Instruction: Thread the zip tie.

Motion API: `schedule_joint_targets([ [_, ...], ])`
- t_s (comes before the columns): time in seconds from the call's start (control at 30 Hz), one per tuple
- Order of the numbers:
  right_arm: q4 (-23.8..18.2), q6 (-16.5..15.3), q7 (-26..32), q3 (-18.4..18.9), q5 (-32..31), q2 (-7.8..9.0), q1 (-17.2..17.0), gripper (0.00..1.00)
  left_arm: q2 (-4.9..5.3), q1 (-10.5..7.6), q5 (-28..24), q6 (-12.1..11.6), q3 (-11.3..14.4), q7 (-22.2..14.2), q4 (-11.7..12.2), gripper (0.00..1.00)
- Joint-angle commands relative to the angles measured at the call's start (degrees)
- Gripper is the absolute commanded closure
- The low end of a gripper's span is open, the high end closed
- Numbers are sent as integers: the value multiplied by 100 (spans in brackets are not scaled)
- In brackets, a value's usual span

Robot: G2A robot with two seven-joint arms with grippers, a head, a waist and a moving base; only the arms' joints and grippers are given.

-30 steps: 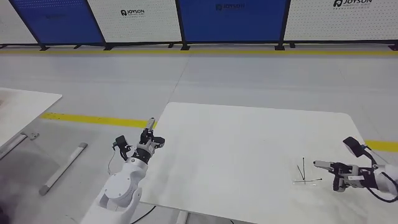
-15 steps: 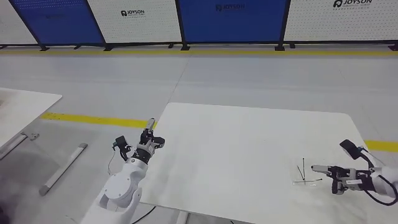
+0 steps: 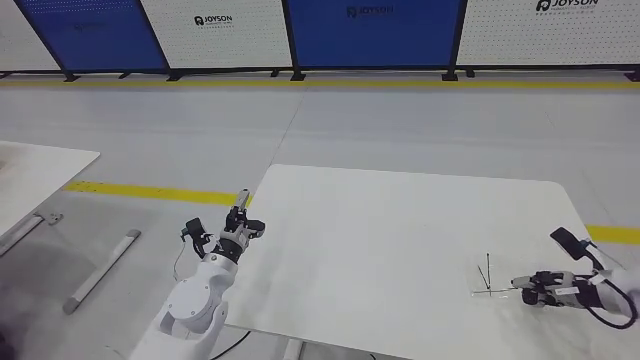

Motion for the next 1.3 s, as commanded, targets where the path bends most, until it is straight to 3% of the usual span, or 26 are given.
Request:
schedule_joint_targets([
  [0.0,28,40,-15,-40,-42,1,21,76,0,0,0,0,0,0,0,0],
  [0.17,48,192,-59,-183,-162,-8,109,76,0,0,0,0,0,0,0,0],
  [0.43,110,207,-89,-273,-147,-6,190,87,0,0,0,0,0,0,0,0],
  [0.5,130,213,-98,-293,-151,-6,208,100,0,0,0,0,0,0,0,0],
  [0.77,155,151,-94,-303,-108,13,237,100,0,0,0,0,0,0,0,0],
  [0.97,-73,109,-181,-47,-48,88,42,100,0,0,0,0,0,0,0,0],
  [1.27,-689,200,-382,872,88,286,-643,100,0,0,0,0,0,0,0,0],
])
